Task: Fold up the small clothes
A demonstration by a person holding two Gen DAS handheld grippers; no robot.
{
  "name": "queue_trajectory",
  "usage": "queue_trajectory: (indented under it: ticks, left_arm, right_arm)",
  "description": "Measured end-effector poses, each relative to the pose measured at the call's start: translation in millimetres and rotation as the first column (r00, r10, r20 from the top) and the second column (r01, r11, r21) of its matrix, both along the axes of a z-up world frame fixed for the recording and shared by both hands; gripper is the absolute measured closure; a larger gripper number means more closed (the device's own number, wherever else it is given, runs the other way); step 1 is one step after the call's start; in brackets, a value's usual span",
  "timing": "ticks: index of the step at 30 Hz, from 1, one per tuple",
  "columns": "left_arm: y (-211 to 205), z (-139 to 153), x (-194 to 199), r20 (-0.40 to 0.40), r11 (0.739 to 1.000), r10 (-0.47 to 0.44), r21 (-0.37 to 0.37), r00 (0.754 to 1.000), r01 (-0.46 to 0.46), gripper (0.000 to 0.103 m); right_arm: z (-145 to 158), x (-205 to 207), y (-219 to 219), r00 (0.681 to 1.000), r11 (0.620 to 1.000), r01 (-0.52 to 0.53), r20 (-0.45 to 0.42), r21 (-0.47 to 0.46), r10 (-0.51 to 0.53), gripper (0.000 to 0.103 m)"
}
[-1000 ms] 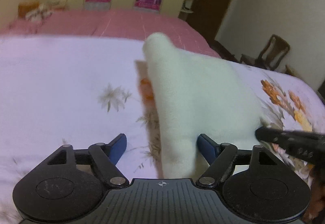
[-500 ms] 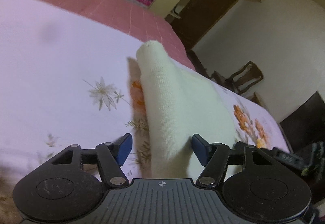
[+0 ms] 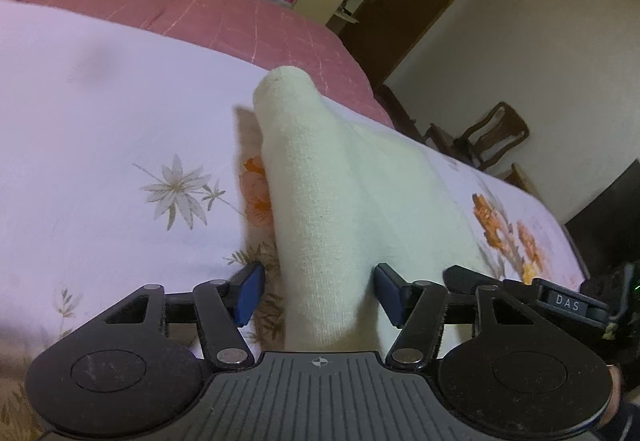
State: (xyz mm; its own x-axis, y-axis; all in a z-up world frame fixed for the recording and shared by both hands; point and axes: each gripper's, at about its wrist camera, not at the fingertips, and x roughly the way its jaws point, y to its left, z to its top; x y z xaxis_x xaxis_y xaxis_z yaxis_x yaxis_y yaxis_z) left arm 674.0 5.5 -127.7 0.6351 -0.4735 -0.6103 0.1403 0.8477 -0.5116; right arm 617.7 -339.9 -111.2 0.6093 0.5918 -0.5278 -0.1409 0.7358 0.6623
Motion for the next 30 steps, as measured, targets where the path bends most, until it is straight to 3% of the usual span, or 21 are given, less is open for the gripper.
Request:
queue_trajectory:
  ticks: [2, 5, 11, 16, 22, 30]
  left_arm:
    - [-6.2, 2.1, 1.3, 0.002, 1.000, -0.008, 0.009, 1.000, 0.008, 0.057]
    - [-14.1, 7.7, 2.0, 0.009, 0.998, -0.008, 0.056, 1.000, 0.007, 0.058]
    - [-15.1, 17.4, -2.2, 0.030, 0.994, -0.027, 0.108, 0.999, 0.023, 0.064]
    - [-19.3, 24.7, -9.4, 0.060, 0.989, -0.019, 0.145, 0.998, 0.010, 0.066]
    - [-15.7, 32.5, -19.1, 0.092, 0.988, -0.015, 0.155, 0.996, 0.001, 0.068]
    - [0.7, 54.4, -41.1, 0.150, 0.985, -0.014, 0.170, 0.989, -0.012, 0.069]
  right_arm:
    - [5.8, 0.1, 13.5, 1.000, 0.996, -0.008, 0.016, -0.090, 0.010, 0.055]
    - [13.8, -3.8, 29.7, 0.999, 0.979, -0.007, 0.045, -0.202, 0.016, 0.062]
    - [22.0, -17.7, 46.2, 0.996, 0.957, 0.027, 0.093, -0.289, 0.000, 0.070]
    - [31.1, -25.3, 62.2, 0.992, 0.917, 0.033, 0.126, -0.397, 0.019, 0.073]
    - [40.8, -32.4, 75.9, 0.986, 0.888, 0.034, 0.159, -0.459, 0.045, 0.074]
    - [59.1, -40.4, 90.7, 0.976, 0.883, 0.044, 0.209, -0.468, 0.062, 0.074]
